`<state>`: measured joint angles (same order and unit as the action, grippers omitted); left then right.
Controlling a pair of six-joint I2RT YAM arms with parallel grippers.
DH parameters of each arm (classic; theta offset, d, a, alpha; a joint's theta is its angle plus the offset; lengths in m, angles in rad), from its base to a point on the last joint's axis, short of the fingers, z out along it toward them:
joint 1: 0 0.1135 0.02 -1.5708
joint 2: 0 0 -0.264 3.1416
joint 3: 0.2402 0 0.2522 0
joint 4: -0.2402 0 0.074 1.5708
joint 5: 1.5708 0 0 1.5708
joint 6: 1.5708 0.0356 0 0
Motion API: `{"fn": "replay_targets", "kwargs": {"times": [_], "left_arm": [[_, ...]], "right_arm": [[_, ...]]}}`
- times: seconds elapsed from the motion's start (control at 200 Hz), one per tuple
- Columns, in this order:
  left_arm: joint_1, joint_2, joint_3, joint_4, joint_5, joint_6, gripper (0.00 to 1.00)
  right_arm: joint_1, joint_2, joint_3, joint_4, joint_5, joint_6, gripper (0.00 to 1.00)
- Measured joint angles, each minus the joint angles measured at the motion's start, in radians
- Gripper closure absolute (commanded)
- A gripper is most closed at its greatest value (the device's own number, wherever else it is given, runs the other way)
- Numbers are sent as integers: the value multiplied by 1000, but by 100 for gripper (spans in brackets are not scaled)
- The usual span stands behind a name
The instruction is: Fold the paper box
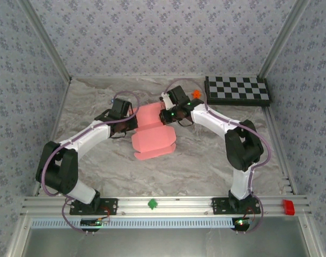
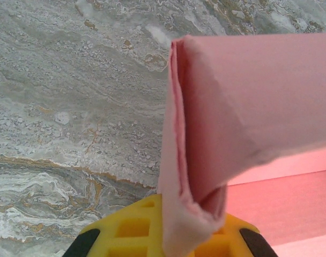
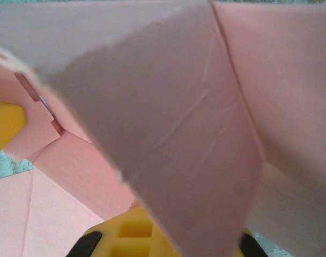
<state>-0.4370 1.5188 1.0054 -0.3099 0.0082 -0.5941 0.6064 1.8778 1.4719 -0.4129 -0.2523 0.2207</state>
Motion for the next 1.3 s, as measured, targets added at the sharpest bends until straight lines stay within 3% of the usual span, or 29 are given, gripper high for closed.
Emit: {"fn": "replay_targets", "kwargs": {"times": [0.26, 0.49, 0.755, 0.999, 1.299], "left_arm": [[0, 8, 0, 0, 0, -2, 100], [0, 8, 0, 0, -2, -1, 100], [0, 8, 0, 0, -28, 30, 100], [0, 8, 0, 10, -27, 67, 100], [0, 7, 0, 51, 7, 93, 100]], "right_arm": [[11, -4, 5, -1, 28, -4, 99], [11, -81, -10, 0, 106, -23, 84], [-1, -233, -79, 3, 153, -57, 74], [-97, -325, -149, 6, 160, -64, 71], [-214, -323, -224, 42, 123, -71, 70]]}}
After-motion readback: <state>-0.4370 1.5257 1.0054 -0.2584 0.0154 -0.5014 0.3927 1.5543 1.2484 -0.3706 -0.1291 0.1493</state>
